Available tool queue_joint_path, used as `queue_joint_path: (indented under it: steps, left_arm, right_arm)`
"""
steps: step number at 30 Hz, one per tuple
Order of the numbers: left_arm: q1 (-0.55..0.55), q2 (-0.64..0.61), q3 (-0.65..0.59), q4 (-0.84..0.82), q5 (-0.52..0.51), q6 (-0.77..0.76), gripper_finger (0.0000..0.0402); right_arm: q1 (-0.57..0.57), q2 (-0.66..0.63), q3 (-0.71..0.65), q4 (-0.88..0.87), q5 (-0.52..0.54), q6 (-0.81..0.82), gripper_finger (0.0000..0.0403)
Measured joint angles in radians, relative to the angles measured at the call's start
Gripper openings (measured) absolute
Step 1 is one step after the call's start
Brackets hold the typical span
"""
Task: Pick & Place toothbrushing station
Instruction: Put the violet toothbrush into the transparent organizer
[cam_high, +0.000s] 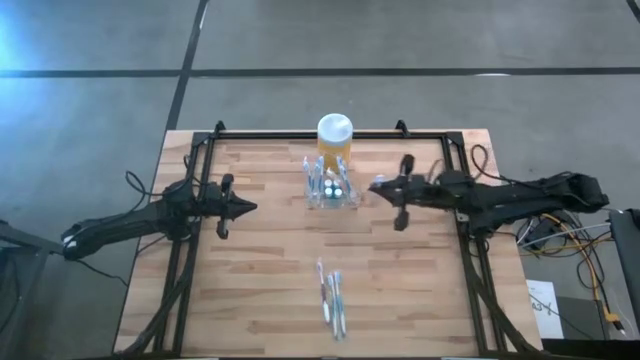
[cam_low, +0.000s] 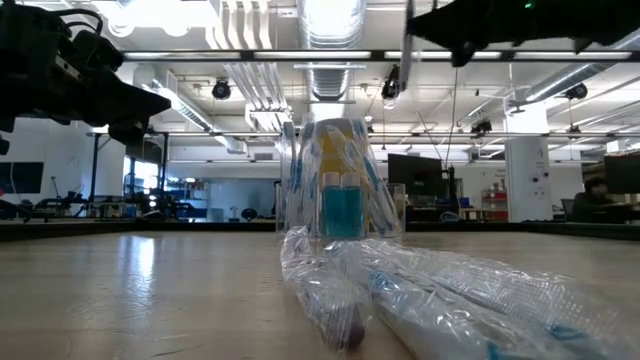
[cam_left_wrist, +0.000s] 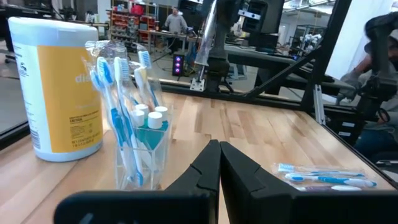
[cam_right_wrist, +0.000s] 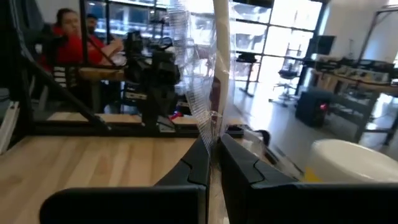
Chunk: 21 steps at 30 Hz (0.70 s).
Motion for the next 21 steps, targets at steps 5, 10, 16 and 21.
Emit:
queue_joint_path:
  steps: [5,10,16,21]
  left_arm:
    - [0.0,0.0,0.0,-0.005,0.001,-0.001,0.001]
    - [-0.001,0.0,0.0,-0.027,0.002,-0.003,0.001]
    - [-0.001,0.0,0.0,-0.039,0.002,-0.004,0.001]
    - [-0.001,0.0,0.0,-0.041,0.002,-0.01,0.001]
  right_arm:
    - [-0.067,0.198,0.03,0.133,-0.033,-0.008,0.0013]
    - [-0.134,0.343,0.016,0.265,-0.032,0.047,0.0013]
    - [-0.176,0.462,0.014,0.308,-0.014,0.084,0.0013]
    - [-0.18,0.518,0.013,0.327,0.052,0.075,0.0013]
